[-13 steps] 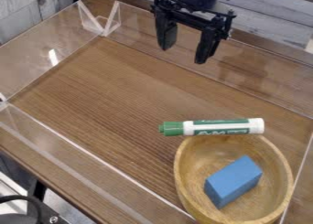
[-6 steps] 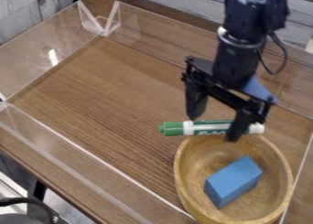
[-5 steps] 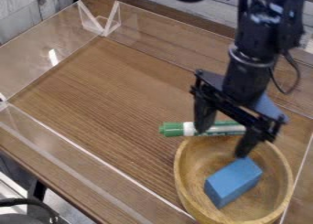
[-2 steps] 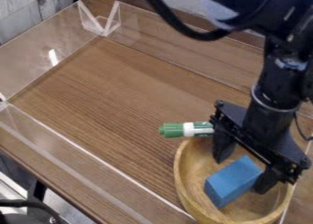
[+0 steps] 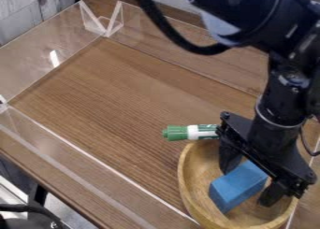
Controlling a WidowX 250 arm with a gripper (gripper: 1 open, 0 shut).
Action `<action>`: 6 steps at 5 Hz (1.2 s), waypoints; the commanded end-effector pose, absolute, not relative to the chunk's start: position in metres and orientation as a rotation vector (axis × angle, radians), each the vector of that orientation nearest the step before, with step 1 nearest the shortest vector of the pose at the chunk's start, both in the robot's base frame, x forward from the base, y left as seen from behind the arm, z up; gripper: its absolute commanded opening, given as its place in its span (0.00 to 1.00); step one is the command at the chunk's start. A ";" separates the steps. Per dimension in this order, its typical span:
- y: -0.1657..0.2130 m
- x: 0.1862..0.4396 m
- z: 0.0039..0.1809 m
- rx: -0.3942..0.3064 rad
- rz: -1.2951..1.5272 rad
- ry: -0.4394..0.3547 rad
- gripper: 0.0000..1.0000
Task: Remove the blue block from inside the brown bowl and put it on the table
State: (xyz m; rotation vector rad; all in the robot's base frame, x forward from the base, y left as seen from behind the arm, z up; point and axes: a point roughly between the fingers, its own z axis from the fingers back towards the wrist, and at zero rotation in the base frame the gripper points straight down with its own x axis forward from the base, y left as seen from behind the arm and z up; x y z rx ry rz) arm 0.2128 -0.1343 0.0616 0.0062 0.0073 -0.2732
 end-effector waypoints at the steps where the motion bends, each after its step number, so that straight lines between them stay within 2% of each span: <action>1: -0.139 0.217 0.066 -0.007 -0.295 -0.043 1.00; 6: -0.137 0.226 0.054 0.001 -0.316 -0.094 1.00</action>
